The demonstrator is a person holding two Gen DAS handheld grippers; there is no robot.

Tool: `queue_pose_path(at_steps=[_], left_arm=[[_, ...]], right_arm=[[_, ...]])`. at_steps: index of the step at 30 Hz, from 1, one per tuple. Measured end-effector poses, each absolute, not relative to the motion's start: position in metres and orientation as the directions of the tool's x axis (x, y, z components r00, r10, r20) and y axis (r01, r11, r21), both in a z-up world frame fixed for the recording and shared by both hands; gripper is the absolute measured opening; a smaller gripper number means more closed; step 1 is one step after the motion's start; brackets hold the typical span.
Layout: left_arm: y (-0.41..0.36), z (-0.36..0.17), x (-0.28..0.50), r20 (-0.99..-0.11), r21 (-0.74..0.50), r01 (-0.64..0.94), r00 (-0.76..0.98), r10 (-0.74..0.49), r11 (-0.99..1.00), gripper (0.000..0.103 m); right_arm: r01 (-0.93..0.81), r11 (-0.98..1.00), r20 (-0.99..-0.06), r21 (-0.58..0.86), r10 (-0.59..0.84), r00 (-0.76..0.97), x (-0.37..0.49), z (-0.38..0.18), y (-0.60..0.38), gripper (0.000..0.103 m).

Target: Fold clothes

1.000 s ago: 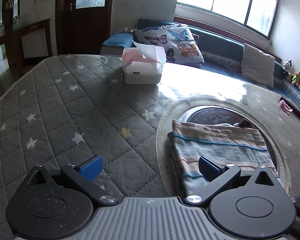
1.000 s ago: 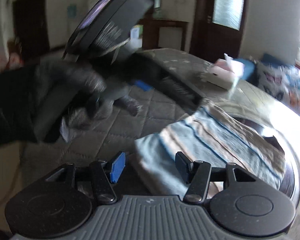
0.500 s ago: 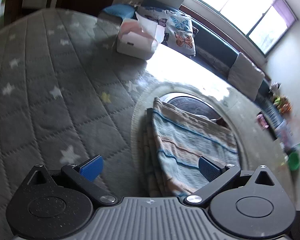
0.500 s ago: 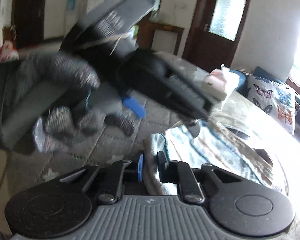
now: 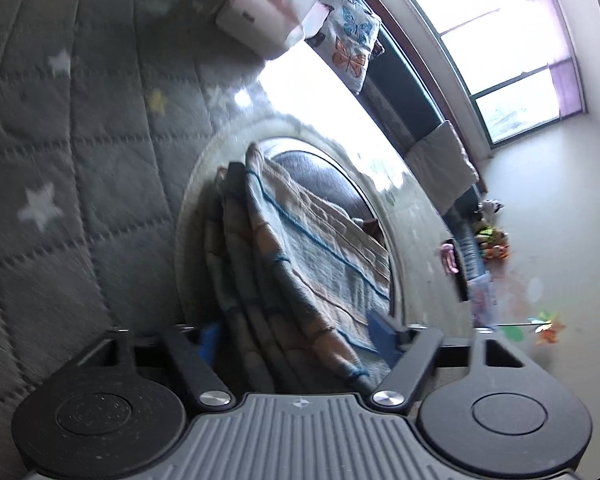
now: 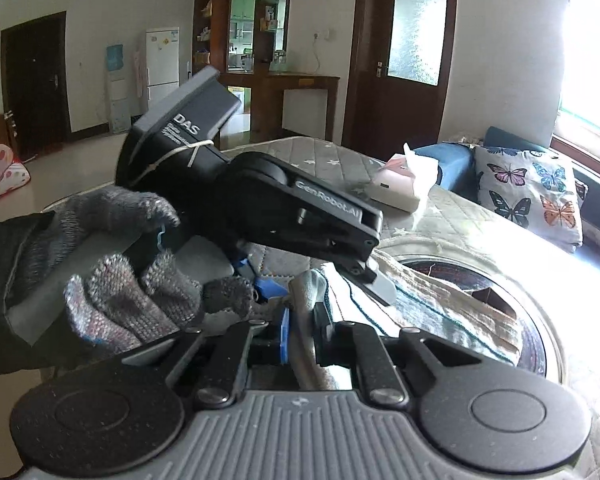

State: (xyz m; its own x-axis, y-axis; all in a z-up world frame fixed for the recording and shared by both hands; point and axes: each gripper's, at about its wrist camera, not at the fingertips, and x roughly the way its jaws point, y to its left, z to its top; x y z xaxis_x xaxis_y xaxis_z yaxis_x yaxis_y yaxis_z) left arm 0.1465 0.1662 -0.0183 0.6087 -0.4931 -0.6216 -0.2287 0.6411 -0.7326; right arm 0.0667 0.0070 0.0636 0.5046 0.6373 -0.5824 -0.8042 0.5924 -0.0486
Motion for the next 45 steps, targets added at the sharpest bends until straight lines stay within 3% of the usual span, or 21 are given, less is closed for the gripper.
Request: queue_pose_path(at_steps=[4, 5, 9, 15, 23, 32, 36, 38, 42, 45], left_arm=[[0.166, -0.027, 0.145, -0.636, -0.724, -0.239, 0.595, -0.491, 0.647, 0.027], [0.167, -0.028, 0.144, -0.640, -0.720, -0.241, 0.594, -0.488, 0.651, 0.025], [0.171, -0.029, 0.142, -0.631, -0.728, -0.239, 0.600, -0.491, 0.643, 0.025], [0.169, -0.028, 0.139, -0.631, -0.719, -0.227, 0.609, -0.481, 0.657, 0.025], [0.165, -0.028, 0.141, -0.634, -0.712, -0.221, 0.610, -0.475, 0.666, 0.025], [0.162, -0.028, 0.142, -0.639, -0.703, -0.214, 0.609, -0.470, 0.678, 0.025], [0.161, -0.027, 0.143, -0.642, -0.697, -0.215, 0.611, -0.463, 0.684, 0.025], [0.159, -0.026, 0.143, -0.648, -0.689, -0.216, 0.610, -0.455, 0.692, 0.025], [0.151, -0.019, 0.143, -0.656, -0.670, -0.199, 0.611, -0.444, 0.716, 0.025], [0.144, -0.012, 0.143, -0.659, -0.655, -0.181, 0.612, -0.437, 0.734, 0.023]], right_arm=[[-0.811, 0.584, -0.592, -0.026, 0.645, 0.483, 0.069, 0.062, 0.001, 0.015], [-0.812, 0.584, -0.593, -0.011, 0.650, 0.476, 0.069, 0.062, -0.002, 0.016], [-0.785, 0.618, -0.593, 0.041, 0.647, 0.479, 0.073, 0.063, -0.021, 0.029], [-0.678, 0.729, -0.602, 0.095, 0.584, 0.544, 0.101, 0.058, -0.059, 0.038], [-0.480, 0.860, -0.651, 0.176, 0.467, 0.598, 0.165, 0.027, -0.097, 0.038], [-0.387, 0.874, -0.669, 0.293, 0.477, 0.570, 0.189, -0.001, -0.117, 0.038], [-0.376, 0.869, -0.661, 0.322, 0.491, 0.567, 0.192, -0.003, -0.116, 0.035], [-0.373, 0.871, -0.663, 0.321, 0.488, 0.568, 0.191, -0.003, -0.114, 0.030], [-0.358, 0.874, -0.658, 0.329, 0.484, 0.577, 0.189, 0.000, -0.115, 0.009], [-0.357, 0.871, -0.642, 0.338, 0.491, 0.590, 0.183, 0.008, -0.119, 0.006]])
